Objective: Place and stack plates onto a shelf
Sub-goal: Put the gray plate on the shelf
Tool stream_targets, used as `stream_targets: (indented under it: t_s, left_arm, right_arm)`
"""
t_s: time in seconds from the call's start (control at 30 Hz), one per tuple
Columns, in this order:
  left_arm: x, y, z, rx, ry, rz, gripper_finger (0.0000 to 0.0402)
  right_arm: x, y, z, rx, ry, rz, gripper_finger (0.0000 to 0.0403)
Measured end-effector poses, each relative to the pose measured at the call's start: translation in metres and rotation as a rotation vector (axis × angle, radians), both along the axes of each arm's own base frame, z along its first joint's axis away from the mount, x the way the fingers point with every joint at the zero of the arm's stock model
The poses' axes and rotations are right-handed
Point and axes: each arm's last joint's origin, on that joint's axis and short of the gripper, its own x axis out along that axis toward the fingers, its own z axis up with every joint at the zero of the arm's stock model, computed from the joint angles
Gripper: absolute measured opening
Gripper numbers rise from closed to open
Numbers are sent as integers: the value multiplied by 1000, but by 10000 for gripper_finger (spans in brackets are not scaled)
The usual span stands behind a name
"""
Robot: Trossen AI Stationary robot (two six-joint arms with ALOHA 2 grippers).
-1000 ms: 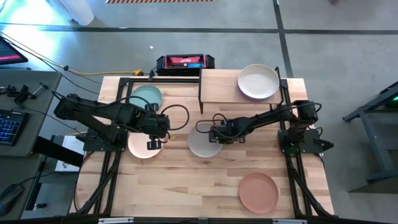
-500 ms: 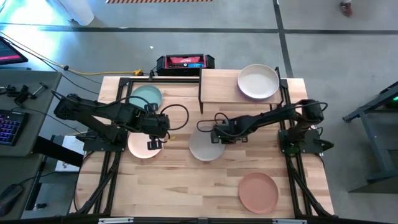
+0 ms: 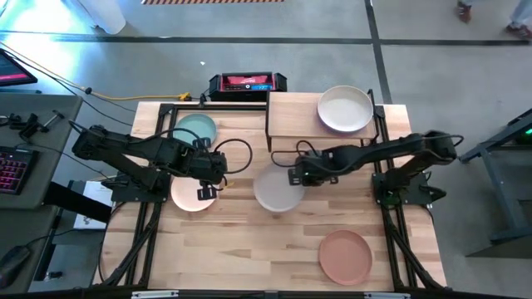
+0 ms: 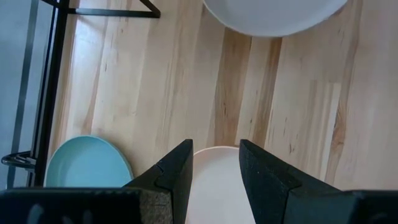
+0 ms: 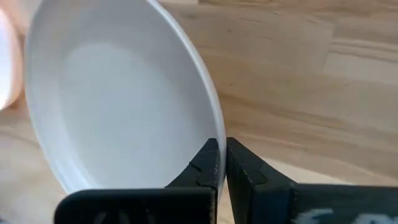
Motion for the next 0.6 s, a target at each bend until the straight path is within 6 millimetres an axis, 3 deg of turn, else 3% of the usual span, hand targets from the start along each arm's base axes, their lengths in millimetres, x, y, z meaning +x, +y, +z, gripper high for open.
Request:
stream_targets:
  t_s: [0.37, 0.6]
  left_arm:
    - [0, 0, 0, 0, 0, 0, 120]
    - [0, 0, 0, 0, -1, 0, 120]
  right_arm:
    - [-33, -3, 55, -17, -213, 17, 0]
    - [-54, -27, 80, -145, -318, -117, 0]
